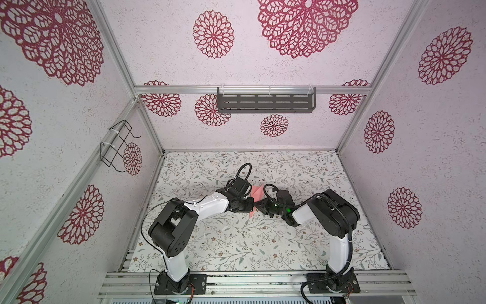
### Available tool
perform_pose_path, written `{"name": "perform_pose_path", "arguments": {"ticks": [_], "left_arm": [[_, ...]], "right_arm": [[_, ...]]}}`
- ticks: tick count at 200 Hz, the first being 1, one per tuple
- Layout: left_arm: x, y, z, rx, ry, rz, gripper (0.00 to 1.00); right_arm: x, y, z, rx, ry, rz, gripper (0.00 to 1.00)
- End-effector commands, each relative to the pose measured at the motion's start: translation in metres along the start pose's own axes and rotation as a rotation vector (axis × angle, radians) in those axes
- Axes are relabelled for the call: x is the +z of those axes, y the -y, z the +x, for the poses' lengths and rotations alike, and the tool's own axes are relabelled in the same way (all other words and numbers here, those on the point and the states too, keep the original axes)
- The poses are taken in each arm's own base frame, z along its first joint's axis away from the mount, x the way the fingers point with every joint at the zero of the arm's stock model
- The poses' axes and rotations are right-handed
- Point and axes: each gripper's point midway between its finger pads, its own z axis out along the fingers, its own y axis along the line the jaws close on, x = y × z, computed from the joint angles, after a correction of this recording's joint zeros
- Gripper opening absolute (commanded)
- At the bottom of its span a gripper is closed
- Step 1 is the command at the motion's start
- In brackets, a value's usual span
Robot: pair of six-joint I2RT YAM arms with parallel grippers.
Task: Fold a paper plane with a square sheet of paper (pick it up from the middle)
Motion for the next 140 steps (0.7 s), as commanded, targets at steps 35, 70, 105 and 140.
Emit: {"name": "perform_pose_path", "arguments": {"ticks": [35, 70, 105, 140], "left_arm": [[0.021, -0.006, 0.004, -0.048, -0.065, 0.022, 0.01], [0.024, -0.017, 0.008, -0.063, -0.083, -0.015, 0.00], [0.019, -0.022, 0.008, -0.070, -0.075, -0.025, 0.00], [0.018, -0.027, 0.009, -0.071, -0.078, -0.045, 0.00]], "right_arm": [[0.009, 0.001, 0.002, 0.042, 0.001, 0.020, 0.14], [0.009, 0.002, 0.003, 0.040, -0.003, 0.021, 0.15], [0.010, 0.004, 0.004, 0.038, -0.007, 0.026, 0.15], [0.011, 0.005, 0.005, 0.040, -0.010, 0.026, 0.15]]}}
